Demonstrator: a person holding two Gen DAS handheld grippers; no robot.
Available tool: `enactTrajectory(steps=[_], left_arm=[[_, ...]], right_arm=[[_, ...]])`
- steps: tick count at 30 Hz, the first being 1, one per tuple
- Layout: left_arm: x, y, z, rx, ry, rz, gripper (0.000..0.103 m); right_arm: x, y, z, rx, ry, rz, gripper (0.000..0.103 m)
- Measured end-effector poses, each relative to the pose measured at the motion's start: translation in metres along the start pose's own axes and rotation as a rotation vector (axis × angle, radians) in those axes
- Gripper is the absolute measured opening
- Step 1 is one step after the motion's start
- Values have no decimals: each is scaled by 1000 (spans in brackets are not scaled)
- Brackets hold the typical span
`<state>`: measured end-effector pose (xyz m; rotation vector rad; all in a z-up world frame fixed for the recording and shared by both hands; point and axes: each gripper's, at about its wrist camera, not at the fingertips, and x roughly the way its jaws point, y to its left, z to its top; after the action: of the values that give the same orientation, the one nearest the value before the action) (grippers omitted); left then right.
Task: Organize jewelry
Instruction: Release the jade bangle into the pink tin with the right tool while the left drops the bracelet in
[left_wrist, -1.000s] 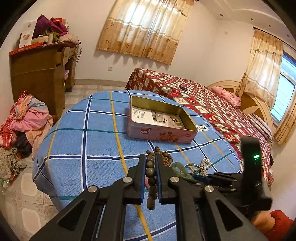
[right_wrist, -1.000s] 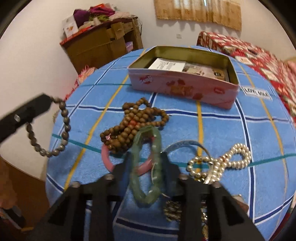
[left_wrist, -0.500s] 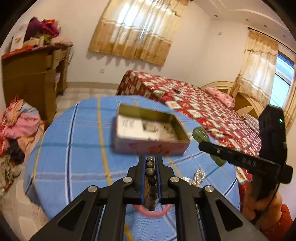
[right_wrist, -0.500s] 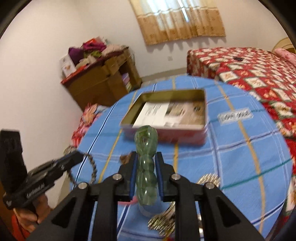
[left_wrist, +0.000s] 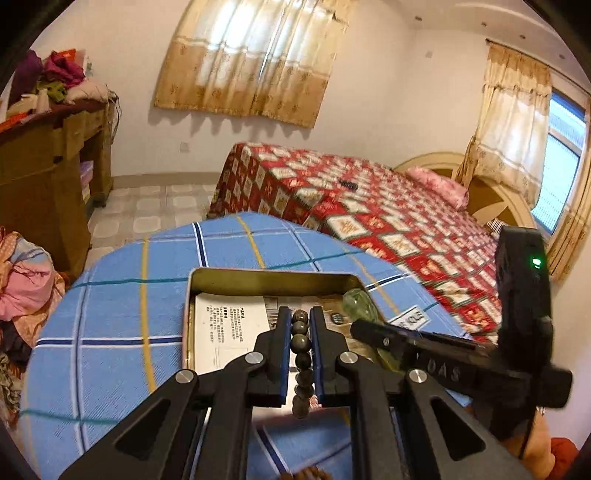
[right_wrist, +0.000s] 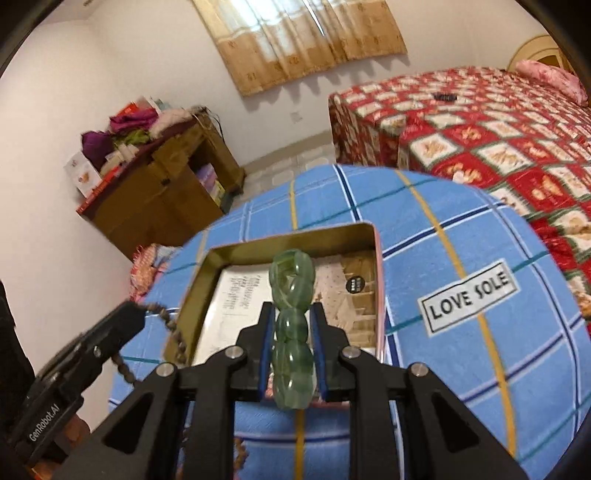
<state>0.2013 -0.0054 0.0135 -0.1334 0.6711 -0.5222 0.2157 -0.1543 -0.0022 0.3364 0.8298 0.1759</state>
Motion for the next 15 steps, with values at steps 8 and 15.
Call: enactTrajectory(steps=[8, 15], left_arm=[[46, 14, -6, 5, 92, 69, 9], [44, 23, -4, -9, 122, 132, 58]], right_arm=[[25, 3, -3, -52, 48, -31, 28], [15, 8, 2, -98, -17, -64, 69]])
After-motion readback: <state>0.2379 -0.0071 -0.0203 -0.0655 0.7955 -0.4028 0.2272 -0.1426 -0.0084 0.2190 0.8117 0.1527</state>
